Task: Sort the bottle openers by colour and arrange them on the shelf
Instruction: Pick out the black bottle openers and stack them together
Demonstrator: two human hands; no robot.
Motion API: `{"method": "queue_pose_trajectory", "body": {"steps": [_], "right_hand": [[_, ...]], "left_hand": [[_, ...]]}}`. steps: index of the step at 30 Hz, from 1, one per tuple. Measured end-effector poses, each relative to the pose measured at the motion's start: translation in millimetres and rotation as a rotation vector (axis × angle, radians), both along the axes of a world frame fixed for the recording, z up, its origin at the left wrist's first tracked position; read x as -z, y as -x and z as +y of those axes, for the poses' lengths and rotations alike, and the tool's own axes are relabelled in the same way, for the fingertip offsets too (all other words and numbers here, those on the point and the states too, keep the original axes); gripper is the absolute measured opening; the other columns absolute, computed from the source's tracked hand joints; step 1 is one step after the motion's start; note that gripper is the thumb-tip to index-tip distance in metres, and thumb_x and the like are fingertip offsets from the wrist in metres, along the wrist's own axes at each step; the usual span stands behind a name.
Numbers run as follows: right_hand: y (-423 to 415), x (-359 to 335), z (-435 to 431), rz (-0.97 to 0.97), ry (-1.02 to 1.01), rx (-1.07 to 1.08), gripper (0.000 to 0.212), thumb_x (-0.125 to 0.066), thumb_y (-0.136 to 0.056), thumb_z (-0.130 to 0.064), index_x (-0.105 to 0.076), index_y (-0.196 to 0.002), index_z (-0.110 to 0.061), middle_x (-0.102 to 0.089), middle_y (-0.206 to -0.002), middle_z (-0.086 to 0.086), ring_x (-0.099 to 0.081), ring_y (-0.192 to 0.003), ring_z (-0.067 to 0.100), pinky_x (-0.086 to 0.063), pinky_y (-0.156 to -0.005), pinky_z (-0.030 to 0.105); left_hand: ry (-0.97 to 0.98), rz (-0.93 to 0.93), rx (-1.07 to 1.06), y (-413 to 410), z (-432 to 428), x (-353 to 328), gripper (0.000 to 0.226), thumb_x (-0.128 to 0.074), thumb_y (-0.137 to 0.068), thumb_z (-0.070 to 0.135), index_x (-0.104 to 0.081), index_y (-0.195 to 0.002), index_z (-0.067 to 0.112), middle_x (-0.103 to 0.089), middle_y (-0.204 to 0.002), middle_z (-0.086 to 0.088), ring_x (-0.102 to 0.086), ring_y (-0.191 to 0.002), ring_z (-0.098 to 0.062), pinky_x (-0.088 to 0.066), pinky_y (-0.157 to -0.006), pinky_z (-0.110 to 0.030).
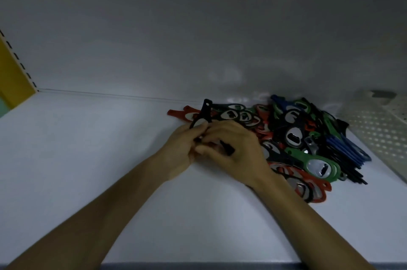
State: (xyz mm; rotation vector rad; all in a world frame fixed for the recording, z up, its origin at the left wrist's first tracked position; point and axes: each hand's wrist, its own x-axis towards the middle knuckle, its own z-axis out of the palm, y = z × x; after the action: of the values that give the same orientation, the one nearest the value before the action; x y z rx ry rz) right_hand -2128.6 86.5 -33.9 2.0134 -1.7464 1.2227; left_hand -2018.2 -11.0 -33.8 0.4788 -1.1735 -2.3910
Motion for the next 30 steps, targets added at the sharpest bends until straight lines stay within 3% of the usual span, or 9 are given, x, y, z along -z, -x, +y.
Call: {"method": "queue_pose_trajectory", "body": {"steps": [4, 7, 10, 16, 21, 23, 25, 28, 30], "right_hand": [[10.9, -11.1, 13.1, -0.034, 0.028, 0.253, 0.027, -0.059, -0.090, -0.036, -0.072, -0.080, -0.015, -0.067, -0.074, -0.005, -0.057, -0.069, 0.008, -0.047, -0.068, 0.024], [24.0, -11.0, 24.1, 0.107, -0.235, 0.464, 0.032, -0.062, -0.085, -0.048, -0.069, -0.074, -0.019, -0.058, -0.061, -0.009, -0.052, -0.059, 0.010, -0.042, -0.072, 0.029], [28.1, -7.9, 24.7, 0.120, -0.456, 0.451, 0.033, -0.068, -0.079, -0.052, -0.067, -0.075, -0.019, -0.044, -0.055, -0.015, -0.045, -0.053, 0.009, -0.045, -0.073, 0.032], [25.5, -4.8, 16.8, -0.162, -0.429, 0.450, 0.018, -0.072, -0.081, -0.034, -0.058, -0.079, -0.022, -0.048, -0.059, -0.013, -0.045, -0.050, 0.003, -0.033, -0.048, 0.019], [26.2, -26.7, -3.1, -0.538, -0.285, 0.255, 0.019, -0.064, -0.089, -0.017, -0.056, -0.073, -0.023, -0.059, -0.066, -0.010, -0.059, -0.061, 0.002, -0.048, -0.057, 0.014], [31.2, -32.4, -10.8, -0.579, -0.275, 0.252, 0.019, -0.064, -0.089, -0.017, -0.056, -0.073, -0.023, -0.063, -0.069, -0.004, -0.062, -0.065, 0.009, -0.052, -0.063, 0.024], [39.1, -33.9, -14.9, -0.415, -0.321, 0.339, 0.017, -0.064, -0.089, -0.026, -0.055, -0.075, -0.022, -0.063, -0.070, -0.002, -0.060, -0.063, 0.016, -0.050, -0.059, 0.032], [48.4, -28.5, -14.2, 0.044, -0.503, 0.532, 0.028, -0.061, -0.083, -0.052, -0.055, -0.077, -0.025, -0.055, -0.066, -0.010, -0.055, -0.062, 0.014, -0.040, -0.056, 0.026], [52.2, -22.9, -11.0, 0.186, -0.535, 0.592, 0.038, -0.059, -0.078, -0.064, -0.054, -0.078, -0.026, -0.053, -0.067, -0.011, -0.054, -0.063, 0.013, -0.038, -0.057, 0.026]], "left_hand": [[0.099, -0.081, -0.065, -0.9, 1.4, 2.2, 0.023, -0.043, -0.098, 0.019, -0.061, -0.111, 0.010, -0.073, -0.086, -0.004, -0.063, -0.060, -0.013, -0.049, -0.053, -0.020], [0.168, -0.086, -0.066, -0.3, 4.4, 4.7, 0.023, -0.043, -0.098, 0.018, -0.057, -0.117, 0.016, -0.074, -0.096, -0.005, -0.068, -0.069, -0.013, -0.052, -0.060, -0.020], [0.213, -0.065, -0.076, 1.4, 5.1, 7.4, 0.022, -0.044, -0.098, 0.013, -0.056, -0.114, 0.022, -0.074, -0.096, -0.004, -0.070, -0.074, -0.014, -0.053, -0.063, -0.020], [0.290, -0.056, -0.074, 7.9, 5.1, 12.3, 0.021, -0.046, -0.096, 0.008, -0.057, -0.108, 0.020, -0.074, -0.089, -0.001, -0.070, -0.074, -0.015, -0.056, -0.067, -0.023], [0.381, -0.070, -0.165, 28.1, -10.6, 3.3, 0.022, -0.045, -0.096, 0.005, -0.058, -0.099, 0.022, -0.071, -0.080, 0.004, -0.066, -0.065, -0.010, -0.055, -0.062, -0.021], [0.444, -0.089, -0.212, 34.2, -16.6, 3.4, 0.021, -0.044, -0.096, 0.003, -0.057, -0.095, 0.019, -0.070, -0.072, 0.008, -0.064, -0.061, -0.009, -0.053, -0.058, -0.020], [0.465, -0.101, -0.247, 34.1, -19.7, 7.7, 0.020, -0.044, -0.096, 0.004, -0.058, -0.092, 0.017, -0.070, -0.069, 0.007, -0.061, -0.059, -0.011, -0.052, -0.057, -0.021], [0.486, -0.086, -0.267, 30.1, -21.5, 14.7, 0.019, -0.044, -0.097, 0.011, -0.060, -0.089, 0.017, -0.069, -0.069, 0.005, -0.060, -0.057, -0.009, -0.049, -0.053, -0.020], [0.500, -0.081, -0.260, 29.8, -21.1, 17.1, 0.021, -0.042, -0.098, 0.013, -0.060, -0.088, 0.018, -0.069, -0.069, 0.005, -0.061, -0.056, -0.008, -0.047, -0.050, -0.018]]}}
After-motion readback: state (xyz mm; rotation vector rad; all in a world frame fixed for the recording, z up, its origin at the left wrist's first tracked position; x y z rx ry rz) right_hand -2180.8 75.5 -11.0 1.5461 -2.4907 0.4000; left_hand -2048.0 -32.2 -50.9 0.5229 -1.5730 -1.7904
